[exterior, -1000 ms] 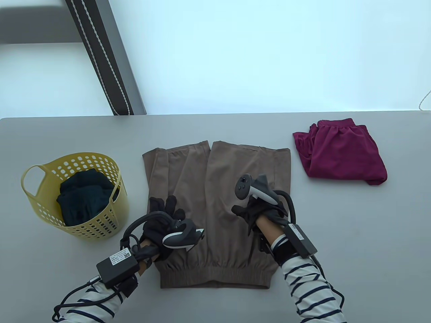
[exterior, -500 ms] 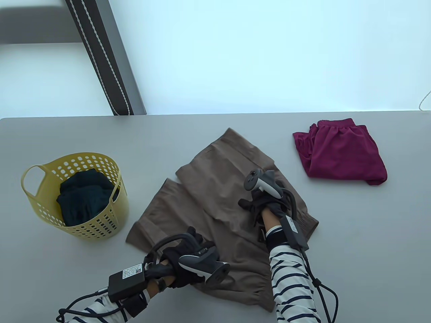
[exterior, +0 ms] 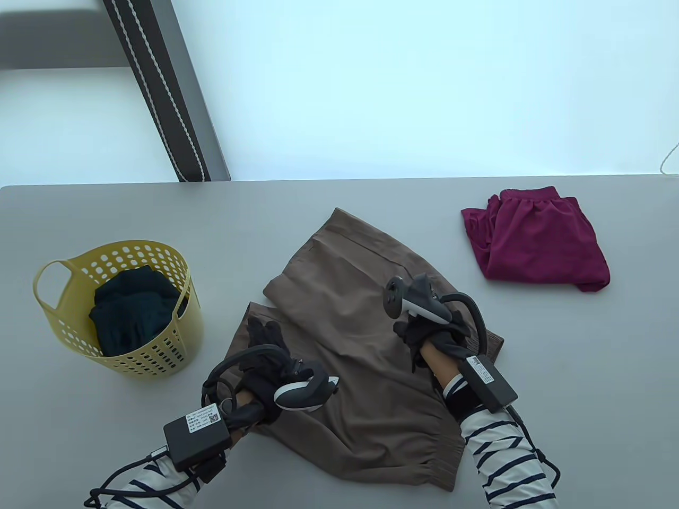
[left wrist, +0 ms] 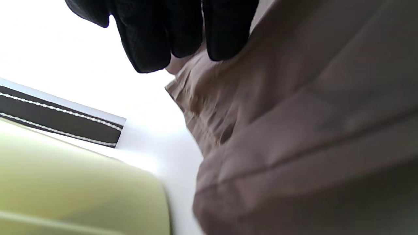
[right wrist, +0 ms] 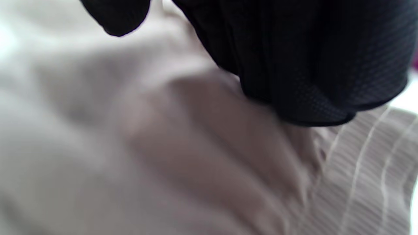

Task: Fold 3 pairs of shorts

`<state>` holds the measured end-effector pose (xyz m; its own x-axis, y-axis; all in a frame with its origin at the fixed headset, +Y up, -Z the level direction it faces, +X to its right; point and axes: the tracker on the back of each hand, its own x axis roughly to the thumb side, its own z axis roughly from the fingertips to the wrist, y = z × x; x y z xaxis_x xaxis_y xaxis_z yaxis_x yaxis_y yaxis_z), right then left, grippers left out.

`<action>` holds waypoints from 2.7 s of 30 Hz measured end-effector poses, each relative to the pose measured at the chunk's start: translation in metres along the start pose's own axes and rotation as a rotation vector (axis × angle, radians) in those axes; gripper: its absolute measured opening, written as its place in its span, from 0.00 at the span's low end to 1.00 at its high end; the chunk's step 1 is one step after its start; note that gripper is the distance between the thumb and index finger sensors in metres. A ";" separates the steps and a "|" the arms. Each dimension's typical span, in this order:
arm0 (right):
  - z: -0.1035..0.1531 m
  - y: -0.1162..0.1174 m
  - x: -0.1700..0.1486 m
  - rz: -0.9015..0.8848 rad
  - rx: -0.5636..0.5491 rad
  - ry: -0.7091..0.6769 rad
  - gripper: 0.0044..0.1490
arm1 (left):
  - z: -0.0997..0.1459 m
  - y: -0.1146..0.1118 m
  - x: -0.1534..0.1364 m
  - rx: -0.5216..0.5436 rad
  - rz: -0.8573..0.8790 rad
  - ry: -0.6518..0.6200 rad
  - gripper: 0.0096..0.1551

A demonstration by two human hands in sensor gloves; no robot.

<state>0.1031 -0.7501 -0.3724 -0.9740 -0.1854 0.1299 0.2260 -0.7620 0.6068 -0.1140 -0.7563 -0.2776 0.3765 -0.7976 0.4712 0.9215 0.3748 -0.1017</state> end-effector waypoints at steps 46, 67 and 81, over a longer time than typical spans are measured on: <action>0.095 0.104 -0.042 0.202 -0.102 -0.232 0.52 | 0.044 -0.103 -0.022 0.225 0.390 -0.065 0.48; 0.085 0.096 -0.072 0.201 -0.471 -0.003 0.34 | 0.038 -0.098 -0.016 0.365 0.455 0.002 0.23; 0.169 0.032 -0.139 -0.163 -0.345 -0.213 0.28 | 0.136 -0.070 -0.103 0.474 0.608 -0.193 0.19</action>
<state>0.2436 -0.6433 -0.2384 -0.9701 0.0590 0.2354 0.0253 -0.9400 0.3402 -0.2304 -0.6359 -0.1998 0.7375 -0.3091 0.6005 0.4047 0.9141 -0.0265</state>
